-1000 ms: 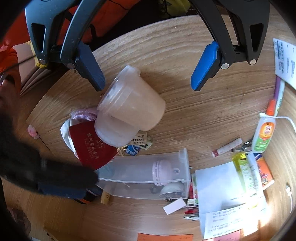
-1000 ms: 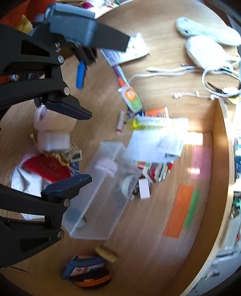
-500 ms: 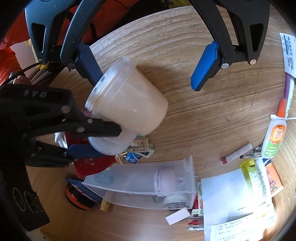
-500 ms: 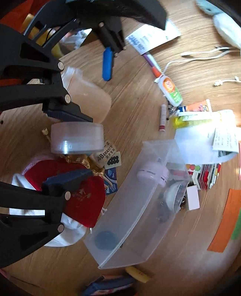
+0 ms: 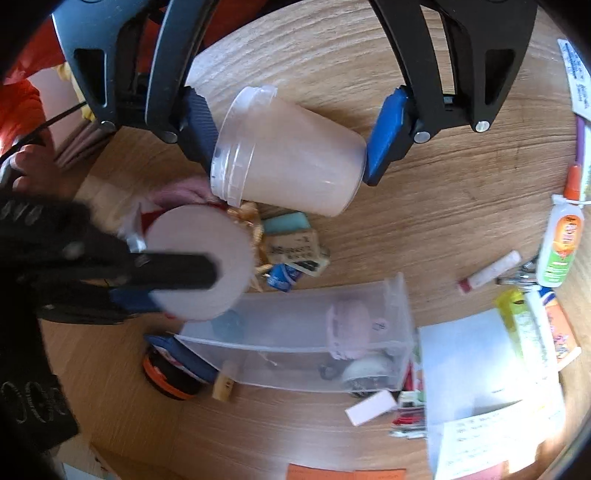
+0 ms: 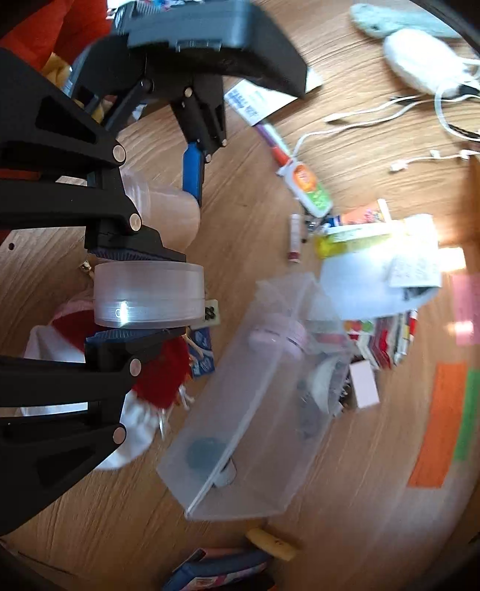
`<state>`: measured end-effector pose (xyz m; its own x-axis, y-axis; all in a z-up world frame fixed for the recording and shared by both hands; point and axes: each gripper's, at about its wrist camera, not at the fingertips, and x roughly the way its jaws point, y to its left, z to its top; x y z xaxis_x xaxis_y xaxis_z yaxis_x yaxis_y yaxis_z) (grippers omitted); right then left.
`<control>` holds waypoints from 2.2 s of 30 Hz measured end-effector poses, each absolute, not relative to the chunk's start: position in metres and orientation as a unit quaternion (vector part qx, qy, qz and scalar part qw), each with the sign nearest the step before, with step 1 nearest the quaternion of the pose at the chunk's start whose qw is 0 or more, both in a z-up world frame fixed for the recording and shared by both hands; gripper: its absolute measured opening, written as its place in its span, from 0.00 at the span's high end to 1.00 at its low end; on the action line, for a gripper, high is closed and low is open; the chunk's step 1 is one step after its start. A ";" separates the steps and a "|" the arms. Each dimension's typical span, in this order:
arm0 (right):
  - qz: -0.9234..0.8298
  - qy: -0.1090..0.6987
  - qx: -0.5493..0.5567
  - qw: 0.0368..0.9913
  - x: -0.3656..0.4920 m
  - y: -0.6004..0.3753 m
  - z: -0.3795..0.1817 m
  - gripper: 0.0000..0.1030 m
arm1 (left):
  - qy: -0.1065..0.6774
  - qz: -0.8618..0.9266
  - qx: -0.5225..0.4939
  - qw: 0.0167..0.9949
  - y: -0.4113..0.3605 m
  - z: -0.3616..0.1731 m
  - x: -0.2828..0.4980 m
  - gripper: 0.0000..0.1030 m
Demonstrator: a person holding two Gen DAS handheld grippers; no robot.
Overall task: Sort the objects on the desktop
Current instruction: 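Grasp a clear tape roll with the left tool while the right grasps a white tape roll, then place the clear tape roll in the box with the left tool while the right drops its roll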
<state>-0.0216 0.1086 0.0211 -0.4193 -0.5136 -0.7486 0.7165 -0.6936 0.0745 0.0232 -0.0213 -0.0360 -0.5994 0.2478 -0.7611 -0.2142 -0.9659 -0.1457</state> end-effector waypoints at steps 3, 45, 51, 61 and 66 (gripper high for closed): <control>-0.840 0.116 0.384 0.364 -0.024 0.118 0.033 0.74 | -0.025 0.895 -0.431 0.110 -0.026 -0.033 0.023 0.32; -0.888 0.050 0.369 0.270 -0.169 0.151 0.042 0.74 | -0.039 0.921 -0.384 0.052 -0.017 0.039 -0.174 0.35; -0.885 0.063 0.384 0.257 -0.180 0.145 0.021 0.74 | -0.025 0.912 -0.406 0.049 -0.008 0.017 -0.197 0.35; -0.875 0.084 0.402 0.255 -0.184 0.135 0.001 0.74 | 0.001 0.912 -0.408 0.036 -0.002 0.001 -0.206 0.35; -0.873 0.098 0.404 0.255 -0.180 0.131 -0.002 0.74 | -0.002 0.899 -0.436 0.035 -0.005 -0.016 -0.215 0.35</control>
<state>-0.1805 0.1311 -0.0024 -0.5431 -0.3661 -0.7557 0.5245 -0.8507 0.0352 -0.2149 -0.0054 -0.0159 -0.6179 0.0654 -0.7835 -0.0622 -0.9975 -0.0342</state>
